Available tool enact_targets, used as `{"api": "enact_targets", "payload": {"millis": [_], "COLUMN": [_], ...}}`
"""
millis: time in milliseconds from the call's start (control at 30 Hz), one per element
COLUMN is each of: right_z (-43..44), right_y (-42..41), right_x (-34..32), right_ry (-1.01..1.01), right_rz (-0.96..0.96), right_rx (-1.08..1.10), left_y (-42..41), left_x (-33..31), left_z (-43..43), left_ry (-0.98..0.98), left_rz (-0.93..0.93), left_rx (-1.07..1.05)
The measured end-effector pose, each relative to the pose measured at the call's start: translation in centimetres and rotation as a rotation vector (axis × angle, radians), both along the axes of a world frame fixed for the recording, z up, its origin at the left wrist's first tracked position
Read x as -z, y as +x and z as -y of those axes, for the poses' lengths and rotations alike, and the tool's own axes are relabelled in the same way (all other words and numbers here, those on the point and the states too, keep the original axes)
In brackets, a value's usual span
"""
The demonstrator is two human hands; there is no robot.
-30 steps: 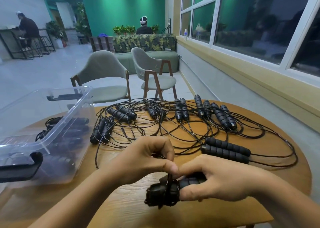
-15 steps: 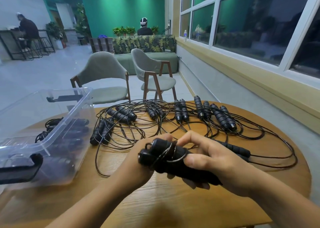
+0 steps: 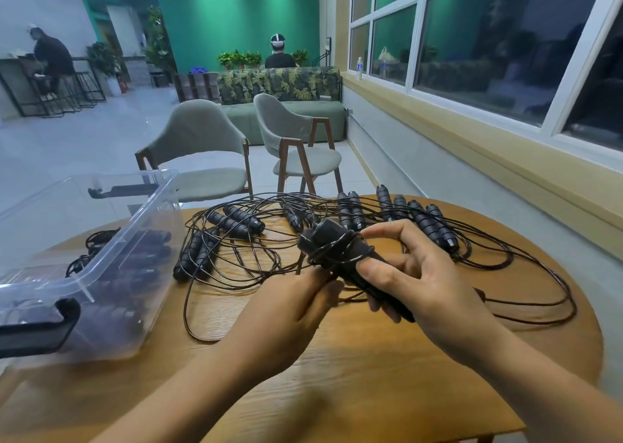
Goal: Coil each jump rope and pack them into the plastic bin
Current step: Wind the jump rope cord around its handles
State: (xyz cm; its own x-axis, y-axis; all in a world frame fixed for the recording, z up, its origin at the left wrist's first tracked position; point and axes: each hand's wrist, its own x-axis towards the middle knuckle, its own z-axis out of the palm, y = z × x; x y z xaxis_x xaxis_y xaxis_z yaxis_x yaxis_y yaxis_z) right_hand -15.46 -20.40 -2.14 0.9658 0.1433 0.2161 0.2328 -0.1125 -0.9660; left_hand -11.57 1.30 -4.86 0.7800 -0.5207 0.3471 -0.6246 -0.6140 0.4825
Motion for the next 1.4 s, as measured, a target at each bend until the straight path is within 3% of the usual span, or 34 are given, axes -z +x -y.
{"api": "enact_targets", "payload": {"millis": [433, 667, 900, 1000, 1200, 1400], "right_z": [0.5, 1.3, 0.9, 0.7, 0.3, 0.4], "right_y": [0.2, 1.2, 0.7, 0.5, -0.3, -0.3], "right_x": [0.4, 0.1, 0.1, 0.1, -0.6, -0.4], "right_ry": [-0.425, -0.71, -0.901, -0.884, -0.631, -0.287], "right_rz": [0.159, -0.109, -0.191, -0.169, -0.18, -0.234], "right_rx": [0.265, 0.054, -0.191, -0.301, -0.532, -0.583], "left_y": [0.5, 0.5, 0.3, -0.1, 0.5, 1.3], "left_x": [-0.6, -0.5, -0.8, -1.0, -0.8, -0.8], "left_z": [-0.7, -1.2, -0.9, -1.1, -1.0, -1.0], "left_ry": [0.06, 0.237, 0.179, 0.053, -0.215, -0.352], "left_rz": [0.183, 0.302, 0.271, 0.095, -0.283, -0.344], "left_rx": [0.007, 0.089, 0.231, 0.236, 0.333, 0.32]}}
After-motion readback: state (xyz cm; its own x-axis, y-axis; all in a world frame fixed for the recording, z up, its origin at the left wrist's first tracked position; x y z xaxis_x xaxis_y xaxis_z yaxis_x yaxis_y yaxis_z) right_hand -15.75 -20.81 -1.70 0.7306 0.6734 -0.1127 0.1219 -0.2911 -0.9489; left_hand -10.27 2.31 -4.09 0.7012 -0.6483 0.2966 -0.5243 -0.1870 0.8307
